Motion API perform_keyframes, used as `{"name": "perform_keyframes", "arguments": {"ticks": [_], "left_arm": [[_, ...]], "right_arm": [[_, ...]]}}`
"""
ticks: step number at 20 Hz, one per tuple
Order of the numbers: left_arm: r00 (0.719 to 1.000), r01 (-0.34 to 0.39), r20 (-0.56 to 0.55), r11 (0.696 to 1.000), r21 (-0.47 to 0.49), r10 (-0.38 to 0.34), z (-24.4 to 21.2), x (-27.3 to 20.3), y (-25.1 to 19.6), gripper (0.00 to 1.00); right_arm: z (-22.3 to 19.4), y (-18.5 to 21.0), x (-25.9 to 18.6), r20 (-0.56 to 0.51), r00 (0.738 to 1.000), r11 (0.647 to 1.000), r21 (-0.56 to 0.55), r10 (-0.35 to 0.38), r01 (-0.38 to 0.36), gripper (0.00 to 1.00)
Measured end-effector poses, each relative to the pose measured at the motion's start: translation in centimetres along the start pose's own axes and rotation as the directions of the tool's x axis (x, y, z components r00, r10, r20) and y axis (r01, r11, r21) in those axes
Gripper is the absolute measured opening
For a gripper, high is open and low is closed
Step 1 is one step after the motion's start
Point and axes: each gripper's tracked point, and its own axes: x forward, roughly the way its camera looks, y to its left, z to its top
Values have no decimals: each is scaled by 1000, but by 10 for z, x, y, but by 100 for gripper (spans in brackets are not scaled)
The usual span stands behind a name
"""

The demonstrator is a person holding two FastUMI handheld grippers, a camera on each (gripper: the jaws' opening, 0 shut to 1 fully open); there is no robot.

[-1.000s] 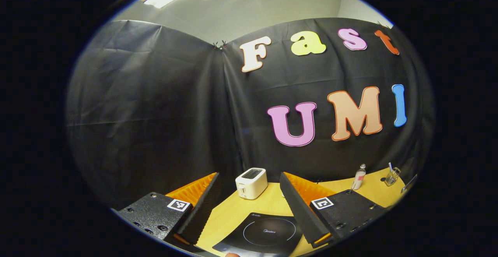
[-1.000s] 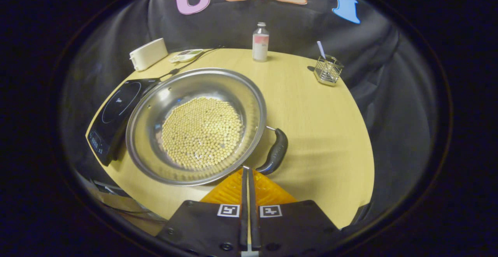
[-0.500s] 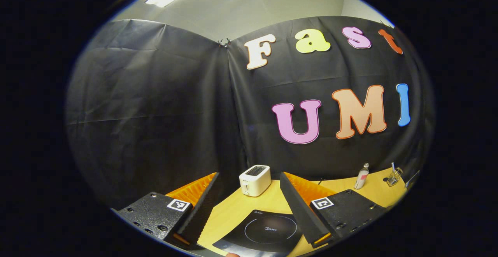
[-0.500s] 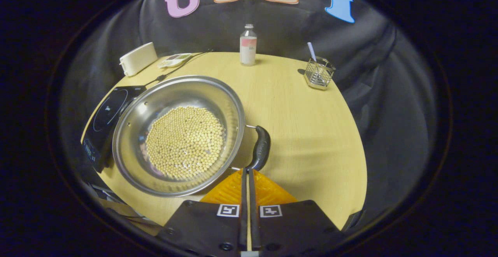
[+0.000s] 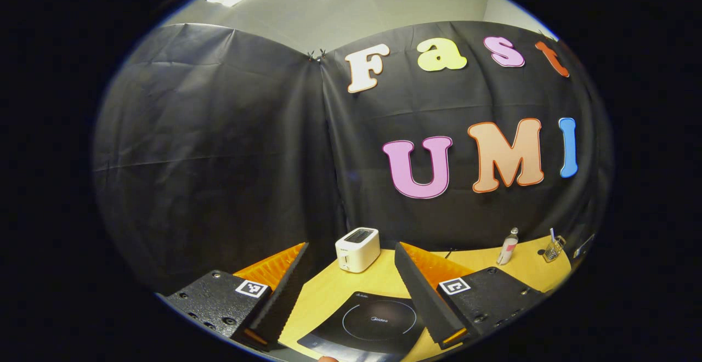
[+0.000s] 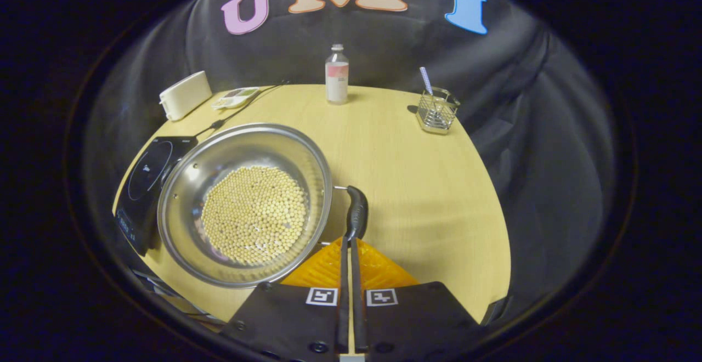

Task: First push the handle of the pot to place it horizontally, then grasp the pot with both hands and set it on the induction cooktop.

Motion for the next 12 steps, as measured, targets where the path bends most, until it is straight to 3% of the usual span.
{"name": "perform_keyframes", "arguments": {"ticks": [5,9,11,12], "left_arm": [[1000,7,-11,1000,6,-7,-3,0,-2,95],[1000,7,-18,1000,5,-7,-5,-1,0,100],[1000,1,-22,1000,0,-1,-6,-1,2,98],[1000,-3,-25,1000,-2,2,-7,-2,3,98]], "right_arm": [[18,-6,-6,53,998,998,56,-14,11,5],[30,-4,2,83,997,997,82,-2,-5,8],[36,-3,-4,89,996,997,75,-1,-6,27],[38,-3,-3,91,996,997,71,-3,-3,28]]}}
